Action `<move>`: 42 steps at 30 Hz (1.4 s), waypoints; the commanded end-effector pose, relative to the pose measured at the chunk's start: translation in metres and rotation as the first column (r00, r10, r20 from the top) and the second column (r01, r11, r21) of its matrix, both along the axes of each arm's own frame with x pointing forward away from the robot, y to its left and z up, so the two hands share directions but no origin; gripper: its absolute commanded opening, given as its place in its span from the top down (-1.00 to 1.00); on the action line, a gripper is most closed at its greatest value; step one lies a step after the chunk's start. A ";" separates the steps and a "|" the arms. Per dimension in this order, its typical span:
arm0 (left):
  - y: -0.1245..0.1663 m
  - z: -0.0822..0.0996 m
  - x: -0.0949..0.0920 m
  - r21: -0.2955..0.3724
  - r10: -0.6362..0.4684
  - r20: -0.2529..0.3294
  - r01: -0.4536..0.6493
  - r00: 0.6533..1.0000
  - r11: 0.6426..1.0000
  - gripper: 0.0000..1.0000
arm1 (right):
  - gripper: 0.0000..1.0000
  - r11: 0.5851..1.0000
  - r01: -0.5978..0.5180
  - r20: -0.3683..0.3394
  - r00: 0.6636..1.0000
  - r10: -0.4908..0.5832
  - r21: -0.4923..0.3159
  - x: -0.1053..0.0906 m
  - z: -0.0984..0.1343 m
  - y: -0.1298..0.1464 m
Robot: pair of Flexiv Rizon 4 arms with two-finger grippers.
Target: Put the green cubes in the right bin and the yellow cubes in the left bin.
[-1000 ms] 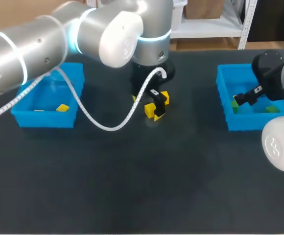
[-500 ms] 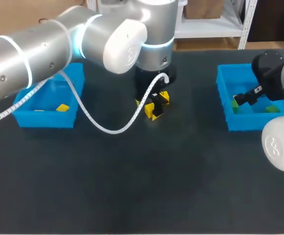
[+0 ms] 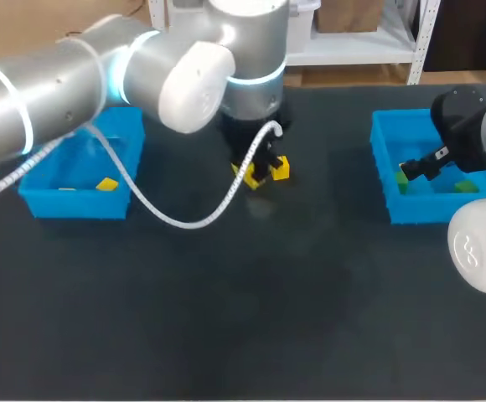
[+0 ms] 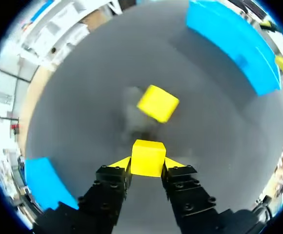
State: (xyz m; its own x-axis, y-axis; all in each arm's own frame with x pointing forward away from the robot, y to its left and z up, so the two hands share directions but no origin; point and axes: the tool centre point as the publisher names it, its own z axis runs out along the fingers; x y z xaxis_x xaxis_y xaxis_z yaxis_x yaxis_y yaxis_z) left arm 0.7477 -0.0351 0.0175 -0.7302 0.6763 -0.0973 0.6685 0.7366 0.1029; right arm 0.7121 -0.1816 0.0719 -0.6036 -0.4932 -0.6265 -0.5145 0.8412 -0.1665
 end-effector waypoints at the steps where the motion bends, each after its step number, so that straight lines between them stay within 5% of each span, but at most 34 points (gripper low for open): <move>1: 0.040 0.041 -0.001 -0.058 0.084 0.134 -0.077 0.987 0.995 1.00 | -1.00 1.000 0.002 0.000 1.000 -0.002 -0.002 0.000 0.000 0.000; 9: 0.133 0.085 0.012 -0.047 0.302 0.281 -0.302 0.911 0.952 1.00 | -1.00 1.000 0.002 0.000 1.000 -0.002 -0.002 0.000 0.000 0.000; 17: 0.232 0.081 -0.015 -0.001 0.520 0.307 -0.546 0.797 0.838 1.00 | -1.00 1.000 0.002 0.000 1.000 -0.002 -0.002 0.000 0.000 0.000; 21: 0.259 0.072 -0.028 0.013 0.601 0.296 -0.632 0.742 0.775 1.00 | -1.00 1.000 0.002 0.000 1.000 -0.002 -0.002 0.000 0.000 0.000; 22: 0.261 0.071 -0.030 0.018 0.614 0.306 -0.649 0.728 0.761 0.39 | -1.00 1.000 0.002 0.000 1.000 -0.002 -0.002 0.000 0.000 0.000; 23: 0.263 0.070 -0.031 0.015 0.618 0.302 -0.652 0.726 0.758 -1.00 | -1.00 1.000 0.002 0.000 1.000 -0.002 -0.002 0.000 0.000 0.000; 27: 0.258 0.071 -0.028 -0.021 0.626 0.314 -0.654 0.714 0.756 -1.00 | -1.00 1.000 0.002 0.000 1.000 -0.002 -0.002 0.000 0.000 0.000; 31: 0.242 0.083 -0.015 -0.111 0.609 0.305 -0.608 0.732 0.786 -1.00 | -1.00 1.000 0.002 0.000 1.000 -0.002 -0.002 0.000 0.000 0.000; 36: 0.182 0.109 0.007 -0.254 0.439 0.278 -0.376 0.854 0.891 -1.00 | -1.00 1.000 0.002 0.000 1.000 -0.002 -0.002 0.000 0.000 0.000; 42: 0.089 0.108 0.010 -0.265 0.110 0.221 -0.049 0.969 0.963 -1.00 | -1.00 1.000 0.002 0.000 1.000 -0.002 -0.002 0.000 0.000 0.000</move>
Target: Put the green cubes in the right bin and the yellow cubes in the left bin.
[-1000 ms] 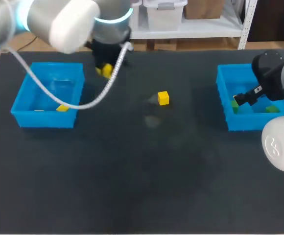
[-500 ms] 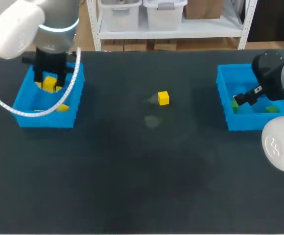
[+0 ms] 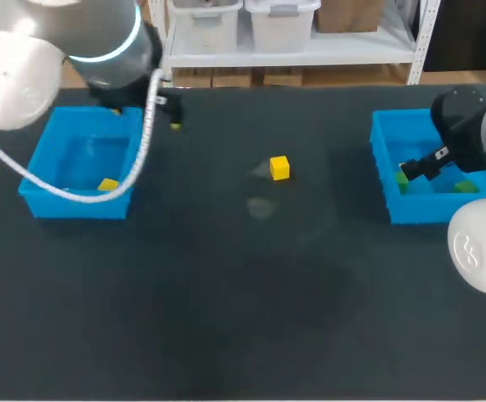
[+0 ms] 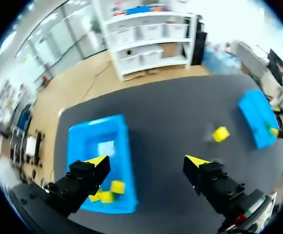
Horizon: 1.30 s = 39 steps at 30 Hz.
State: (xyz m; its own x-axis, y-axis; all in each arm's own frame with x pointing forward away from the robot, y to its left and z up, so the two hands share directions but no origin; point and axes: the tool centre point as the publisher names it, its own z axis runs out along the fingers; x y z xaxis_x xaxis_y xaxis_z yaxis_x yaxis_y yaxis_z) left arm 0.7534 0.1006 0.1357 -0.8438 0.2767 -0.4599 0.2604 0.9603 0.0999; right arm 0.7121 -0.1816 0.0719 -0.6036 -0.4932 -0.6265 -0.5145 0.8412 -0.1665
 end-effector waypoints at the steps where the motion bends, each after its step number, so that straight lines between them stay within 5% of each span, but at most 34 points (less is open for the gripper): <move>1: -0.063 -0.015 0.004 -0.056 -0.406 -0.060 0.403 0.912 0.914 -1.00 | -1.00 1.000 0.002 0.000 1.000 -0.002 -0.003 0.000 0.000 0.000; 7: -0.133 -0.046 0.001 -0.073 -0.635 -0.093 0.631 0.767 0.772 -1.00 | -1.00 1.000 0.002 0.000 1.000 -0.002 -0.003 0.000 0.000 0.000; 18: -0.181 -0.081 0.003 -0.092 -0.782 -0.121 0.777 0.612 0.622 -1.00 | -1.00 1.000 0.002 0.000 1.000 -0.002 -0.003 0.000 0.000 0.000; 26: -0.184 -0.108 0.009 -0.083 -0.804 -0.141 0.803 0.577 0.591 -1.00 | -1.00 1.000 0.002 0.000 1.000 -0.002 -0.003 0.000 0.000 0.000; 39: -0.195 -0.121 0.026 -0.051 -0.831 -0.147 0.835 0.536 0.548 -1.00 | -1.00 1.000 0.002 0.000 1.000 -0.002 -0.003 0.000 0.000 0.000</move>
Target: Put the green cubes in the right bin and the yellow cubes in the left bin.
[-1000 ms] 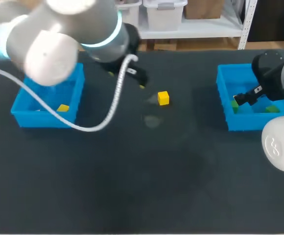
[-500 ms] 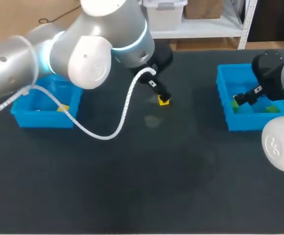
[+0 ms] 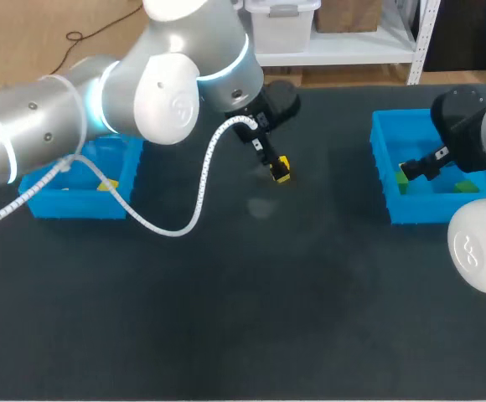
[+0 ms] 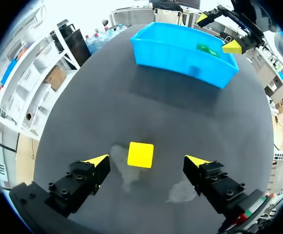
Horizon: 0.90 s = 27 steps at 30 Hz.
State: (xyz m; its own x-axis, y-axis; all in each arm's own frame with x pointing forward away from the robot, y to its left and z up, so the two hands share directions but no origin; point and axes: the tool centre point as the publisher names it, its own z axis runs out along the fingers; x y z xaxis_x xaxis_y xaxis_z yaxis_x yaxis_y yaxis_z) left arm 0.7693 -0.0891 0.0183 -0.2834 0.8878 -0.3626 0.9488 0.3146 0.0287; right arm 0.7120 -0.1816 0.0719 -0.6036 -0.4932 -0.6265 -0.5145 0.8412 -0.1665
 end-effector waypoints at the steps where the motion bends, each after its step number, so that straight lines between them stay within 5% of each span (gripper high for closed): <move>1: -0.006 -0.004 0.012 0.015 -0.015 -0.022 0.015 1.000 1.000 -1.00 | -1.00 1.000 0.002 0.000 1.000 -0.002 -0.002 0.000 0.000 0.000; 12: -0.010 -0.026 0.019 0.052 -0.004 -0.052 0.007 0.999 0.999 -1.00 | -1.00 1.000 0.002 0.000 1.000 -0.002 -0.002 0.000 0.000 0.000; 13: -0.010 -0.027 0.020 0.055 -0.002 -0.049 0.005 0.999 0.998 -0.74 | -1.00 1.000 0.002 0.000 1.000 -0.002 -0.002 0.000 0.000 0.000; 14: -0.009 -0.029 0.021 0.051 0.014 -0.036 -0.012 0.999 0.999 0.44 | -1.00 1.000 0.002 0.000 1.000 -0.002 -0.002 0.000 0.000 0.000; 15: -0.009 -0.029 0.021 0.049 0.016 -0.040 -0.014 0.999 0.999 1.00 | -1.00 1.000 0.002 0.000 1.000 -0.002 -0.002 0.000 0.000 0.000; 27: 0.009 -0.029 0.030 0.060 0.113 0.039 -0.115 0.993 0.992 1.00 | -1.00 1.000 0.002 0.000 1.000 -0.002 -0.002 0.000 0.000 0.000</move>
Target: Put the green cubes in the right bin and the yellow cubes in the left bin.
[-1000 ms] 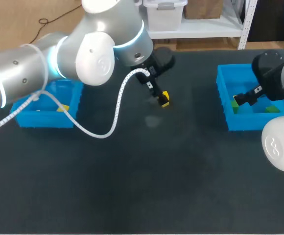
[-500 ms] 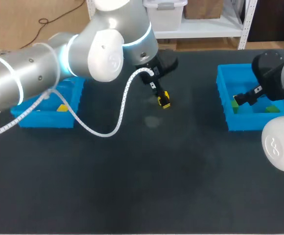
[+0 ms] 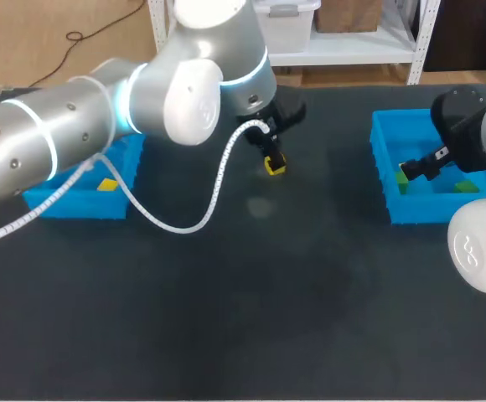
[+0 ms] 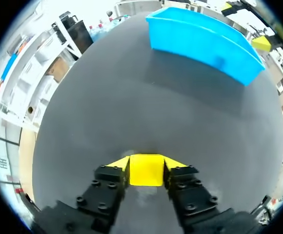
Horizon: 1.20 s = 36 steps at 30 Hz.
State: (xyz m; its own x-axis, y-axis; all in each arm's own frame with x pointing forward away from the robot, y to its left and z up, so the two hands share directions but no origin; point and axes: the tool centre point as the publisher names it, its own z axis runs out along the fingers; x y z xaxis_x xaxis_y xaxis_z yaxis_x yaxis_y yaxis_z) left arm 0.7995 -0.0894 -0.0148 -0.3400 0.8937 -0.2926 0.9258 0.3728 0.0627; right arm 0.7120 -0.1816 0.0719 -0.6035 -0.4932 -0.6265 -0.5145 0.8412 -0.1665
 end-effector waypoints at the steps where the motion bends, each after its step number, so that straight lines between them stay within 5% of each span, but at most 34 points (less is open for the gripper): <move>1: 0.013 0.009 0.003 -0.029 0.080 0.051 -0.078 0.996 0.997 1.00 | -1.00 1.000 0.002 0.000 1.000 -0.002 -0.003 0.000 0.000 0.000; 8: 0.076 0.073 0.023 -0.125 0.344 0.228 -0.324 0.911 0.938 1.00 | -1.00 1.000 0.002 0.000 1.000 -0.002 -0.003 0.000 0.000 0.000; 17: 0.199 0.135 0.007 -0.179 0.623 0.324 -0.600 0.712 0.780 1.00 | -1.00 1.000 0.002 0.000 1.000 -0.002 -0.003 0.000 0.000 0.000; 22: 0.260 0.141 -0.011 -0.197 0.738 0.332 -0.722 0.587 0.663 1.00 | -1.00 1.000 0.002 0.000 1.000 -0.002 -0.003 0.000 0.000 0.000; 27: 0.300 0.133 -0.030 -0.197 0.803 0.321 -0.794 0.502 0.575 1.00 | -1.00 1.000 0.002 0.000 1.000 -0.002 -0.003 0.000 0.000 0.000; 34: 0.316 0.123 -0.045 -0.128 0.832 0.259 -0.837 0.490 0.532 1.00 | -1.00 1.000 0.002 0.000 1.000 -0.002 -0.003 0.000 0.000 0.000; 35: 0.316 0.122 -0.045 -0.103 0.832 0.228 -0.838 0.505 0.537 0.94 | -1.00 1.000 0.002 0.000 1.000 -0.002 -0.003 0.000 0.000 0.000; 36: 0.316 0.122 -0.045 -0.105 0.835 0.219 -0.839 0.504 0.534 0.21 | -1.00 1.000 0.002 0.000 1.000 -0.002 -0.003 0.000 0.000 0.000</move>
State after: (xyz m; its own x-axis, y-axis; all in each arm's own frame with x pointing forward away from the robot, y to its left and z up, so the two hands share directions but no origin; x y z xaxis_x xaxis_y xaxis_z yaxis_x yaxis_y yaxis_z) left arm 0.7782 0.2221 0.0989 -0.8565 0.2299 -0.4622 0.1242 0.9608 0.2479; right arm 0.7120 -0.1816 0.0719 -0.6036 -0.4931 -0.6265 -0.5145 0.8412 -0.1665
